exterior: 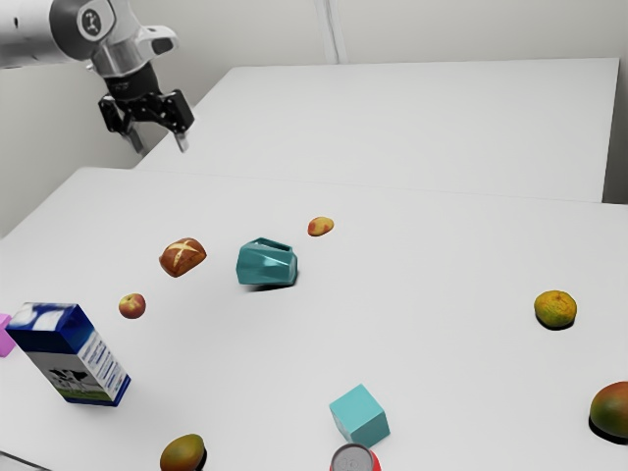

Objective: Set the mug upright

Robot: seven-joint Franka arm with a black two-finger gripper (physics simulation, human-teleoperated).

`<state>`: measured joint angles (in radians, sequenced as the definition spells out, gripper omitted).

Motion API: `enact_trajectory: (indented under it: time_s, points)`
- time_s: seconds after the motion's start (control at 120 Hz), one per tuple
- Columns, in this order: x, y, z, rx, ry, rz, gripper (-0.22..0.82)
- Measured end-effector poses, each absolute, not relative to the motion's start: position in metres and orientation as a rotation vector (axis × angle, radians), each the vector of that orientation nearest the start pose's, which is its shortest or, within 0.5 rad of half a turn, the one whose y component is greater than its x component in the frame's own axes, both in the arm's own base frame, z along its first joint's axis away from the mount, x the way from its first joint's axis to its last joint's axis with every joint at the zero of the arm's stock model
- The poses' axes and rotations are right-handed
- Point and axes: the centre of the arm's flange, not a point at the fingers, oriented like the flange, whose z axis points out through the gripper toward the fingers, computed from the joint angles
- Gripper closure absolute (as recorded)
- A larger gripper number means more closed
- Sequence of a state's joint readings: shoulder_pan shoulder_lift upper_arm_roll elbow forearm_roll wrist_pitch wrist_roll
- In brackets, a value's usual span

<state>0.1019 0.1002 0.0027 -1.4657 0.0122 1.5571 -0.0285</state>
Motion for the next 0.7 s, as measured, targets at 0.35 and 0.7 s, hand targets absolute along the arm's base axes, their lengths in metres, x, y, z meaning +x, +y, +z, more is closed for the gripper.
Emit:
enact_trajectory:
  time_s: [0.35, 0.7]
  points:
    - [0.572, 0.05, 0.494, -3.349, -0.288, 0.277, 0.0]
    - [0.582, 0.067, 0.384, -3.696, -0.607, 0.05, 0.0]
